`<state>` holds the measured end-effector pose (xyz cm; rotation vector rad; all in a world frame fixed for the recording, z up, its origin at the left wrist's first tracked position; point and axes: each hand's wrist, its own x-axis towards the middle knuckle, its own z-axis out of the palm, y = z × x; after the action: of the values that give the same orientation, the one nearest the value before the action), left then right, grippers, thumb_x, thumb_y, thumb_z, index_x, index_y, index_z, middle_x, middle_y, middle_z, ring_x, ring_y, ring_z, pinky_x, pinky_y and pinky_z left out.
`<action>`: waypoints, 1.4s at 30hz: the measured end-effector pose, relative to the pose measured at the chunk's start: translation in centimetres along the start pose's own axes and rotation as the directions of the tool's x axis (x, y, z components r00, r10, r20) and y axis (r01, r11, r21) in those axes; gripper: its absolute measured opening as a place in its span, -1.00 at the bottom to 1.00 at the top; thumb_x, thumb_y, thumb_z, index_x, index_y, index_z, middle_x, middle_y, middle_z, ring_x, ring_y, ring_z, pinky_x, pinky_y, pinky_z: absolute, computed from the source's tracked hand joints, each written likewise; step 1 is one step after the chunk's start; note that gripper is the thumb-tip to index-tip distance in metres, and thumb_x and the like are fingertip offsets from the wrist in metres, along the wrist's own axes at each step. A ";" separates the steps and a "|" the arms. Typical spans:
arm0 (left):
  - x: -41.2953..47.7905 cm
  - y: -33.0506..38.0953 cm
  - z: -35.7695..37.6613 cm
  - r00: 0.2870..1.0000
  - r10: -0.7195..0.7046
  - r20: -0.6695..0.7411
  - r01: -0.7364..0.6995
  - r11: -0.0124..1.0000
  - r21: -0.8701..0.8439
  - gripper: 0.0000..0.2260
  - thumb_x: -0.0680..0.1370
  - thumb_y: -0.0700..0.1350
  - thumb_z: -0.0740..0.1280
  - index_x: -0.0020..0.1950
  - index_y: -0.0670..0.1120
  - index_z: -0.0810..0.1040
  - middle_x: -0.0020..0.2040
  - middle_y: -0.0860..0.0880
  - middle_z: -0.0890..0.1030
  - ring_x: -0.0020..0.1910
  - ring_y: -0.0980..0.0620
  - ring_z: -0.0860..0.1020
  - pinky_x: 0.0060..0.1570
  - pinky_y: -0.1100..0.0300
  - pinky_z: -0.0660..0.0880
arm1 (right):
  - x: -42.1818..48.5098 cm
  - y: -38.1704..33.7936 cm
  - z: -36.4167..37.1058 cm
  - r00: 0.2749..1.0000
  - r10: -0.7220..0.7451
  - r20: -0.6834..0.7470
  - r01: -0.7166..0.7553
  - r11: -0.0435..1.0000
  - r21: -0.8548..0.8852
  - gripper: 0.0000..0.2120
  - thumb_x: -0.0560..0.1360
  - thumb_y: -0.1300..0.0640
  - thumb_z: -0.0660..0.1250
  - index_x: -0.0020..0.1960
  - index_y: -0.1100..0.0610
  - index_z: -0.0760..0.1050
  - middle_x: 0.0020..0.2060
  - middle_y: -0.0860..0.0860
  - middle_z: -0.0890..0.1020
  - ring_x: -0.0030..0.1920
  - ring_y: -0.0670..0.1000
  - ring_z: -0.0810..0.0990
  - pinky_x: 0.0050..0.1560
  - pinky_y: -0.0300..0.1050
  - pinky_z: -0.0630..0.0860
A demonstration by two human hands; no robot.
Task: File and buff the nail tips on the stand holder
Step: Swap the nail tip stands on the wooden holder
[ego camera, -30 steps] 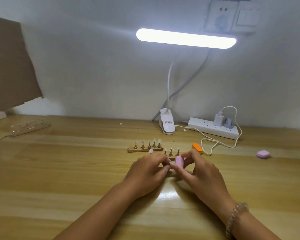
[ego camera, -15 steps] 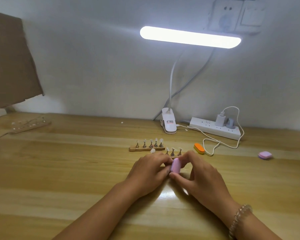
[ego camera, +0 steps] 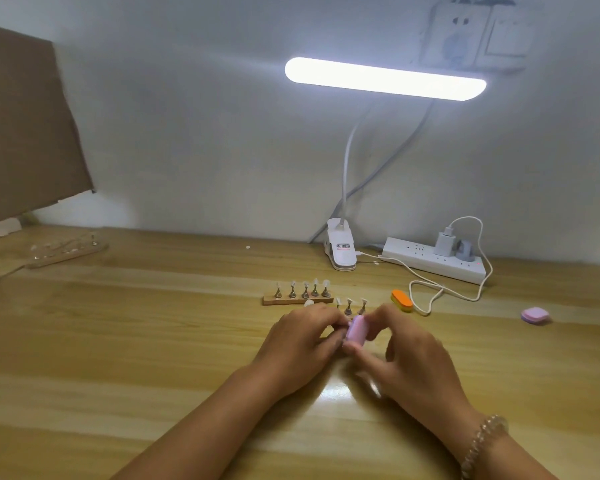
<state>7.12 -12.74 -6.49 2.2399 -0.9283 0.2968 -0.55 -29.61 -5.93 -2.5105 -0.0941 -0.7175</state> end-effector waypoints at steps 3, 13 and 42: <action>-0.1 0.2 -0.1 0.988 -0.008 -0.155 0.003 0.999 -0.032 -0.94 0.60 -0.08 0.36 0.05 0.03 0.60 -0.06 0.18 0.63 -0.23 0.34 0.48 -0.17 0.33 0.39 | 0.6 0.7 -0.3 0.985 0.127 -0.114 -0.110 0.983 0.145 -0.73 0.37 -0.13 0.47 -0.07 -0.10 0.42 -0.19 -0.21 0.61 -0.37 -0.15 0.50 -0.26 -0.09 0.46; 2.1 -0.5 -0.4 0.937 -0.195 -0.290 0.192 0.981 -0.040 -0.85 0.49 -0.13 0.37 -0.16 0.12 0.49 -0.13 0.23 0.61 -0.14 0.15 0.48 -0.05 0.12 0.44 | 0.2 0.2 0.1 0.997 0.082 -0.002 -0.082 0.996 0.046 -0.69 0.36 -0.29 0.37 -0.05 -0.14 0.41 -0.17 -0.27 0.57 -0.31 -0.17 0.51 -0.30 -0.13 0.46; 2.4 -1.6 0.0 0.975 -0.207 -0.080 0.204 0.978 -0.038 -0.88 0.52 -0.05 0.40 0.00 0.15 0.54 -0.15 0.21 0.50 -0.03 0.13 0.48 -0.05 0.20 0.41 | 0.1 0.0 -0.1 0.995 0.080 0.063 -0.077 0.996 -0.050 -0.68 0.39 -0.31 0.35 -0.01 -0.16 0.37 -0.19 -0.29 0.56 -0.26 -0.15 0.53 -0.27 -0.16 0.44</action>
<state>10.01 -13.21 -6.23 2.2554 -0.6462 0.2779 -0.45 -29.67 -5.82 -2.5680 -0.0011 -0.6132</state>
